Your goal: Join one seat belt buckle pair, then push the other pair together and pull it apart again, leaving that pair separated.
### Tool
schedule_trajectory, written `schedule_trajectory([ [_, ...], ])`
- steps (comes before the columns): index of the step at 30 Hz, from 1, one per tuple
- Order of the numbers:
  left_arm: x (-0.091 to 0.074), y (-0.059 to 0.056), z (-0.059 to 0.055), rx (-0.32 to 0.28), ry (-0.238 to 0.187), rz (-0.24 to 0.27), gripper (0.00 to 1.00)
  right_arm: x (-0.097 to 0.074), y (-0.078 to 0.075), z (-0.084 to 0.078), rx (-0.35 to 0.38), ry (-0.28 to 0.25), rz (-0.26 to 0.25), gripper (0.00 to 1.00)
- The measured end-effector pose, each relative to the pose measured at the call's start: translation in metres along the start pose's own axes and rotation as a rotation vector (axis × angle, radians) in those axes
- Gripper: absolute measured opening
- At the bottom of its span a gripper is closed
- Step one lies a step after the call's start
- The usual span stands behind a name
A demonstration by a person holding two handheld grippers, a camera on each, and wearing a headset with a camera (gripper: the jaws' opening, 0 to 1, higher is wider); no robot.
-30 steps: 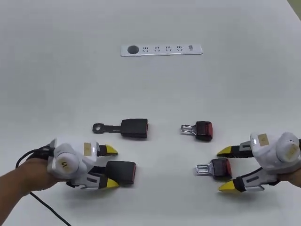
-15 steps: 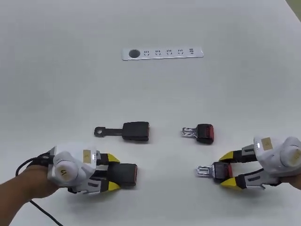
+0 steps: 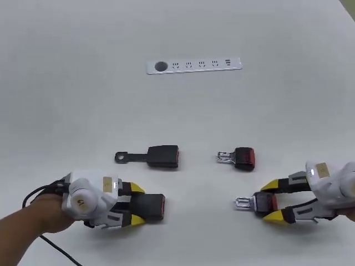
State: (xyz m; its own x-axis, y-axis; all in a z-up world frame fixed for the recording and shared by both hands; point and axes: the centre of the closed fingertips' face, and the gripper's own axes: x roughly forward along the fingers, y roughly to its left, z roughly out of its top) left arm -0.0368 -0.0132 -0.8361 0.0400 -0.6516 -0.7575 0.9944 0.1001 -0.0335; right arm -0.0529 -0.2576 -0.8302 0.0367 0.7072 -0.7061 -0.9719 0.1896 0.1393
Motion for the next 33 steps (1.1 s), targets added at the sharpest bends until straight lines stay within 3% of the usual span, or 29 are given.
schedule_trajectory([
  [17, 0.002, 0.0, -0.002, -0.013, 0.038, 0.0, 0.35, 0.019, 0.005, 0.017, -0.005, -0.085, 0.015, 0.35],
  [33, 0.002, -0.001, -0.002, -0.012, 0.055, 0.0, 0.35, 0.054, 0.015, 0.045, -0.036, -0.134, 0.036, 0.35],
])
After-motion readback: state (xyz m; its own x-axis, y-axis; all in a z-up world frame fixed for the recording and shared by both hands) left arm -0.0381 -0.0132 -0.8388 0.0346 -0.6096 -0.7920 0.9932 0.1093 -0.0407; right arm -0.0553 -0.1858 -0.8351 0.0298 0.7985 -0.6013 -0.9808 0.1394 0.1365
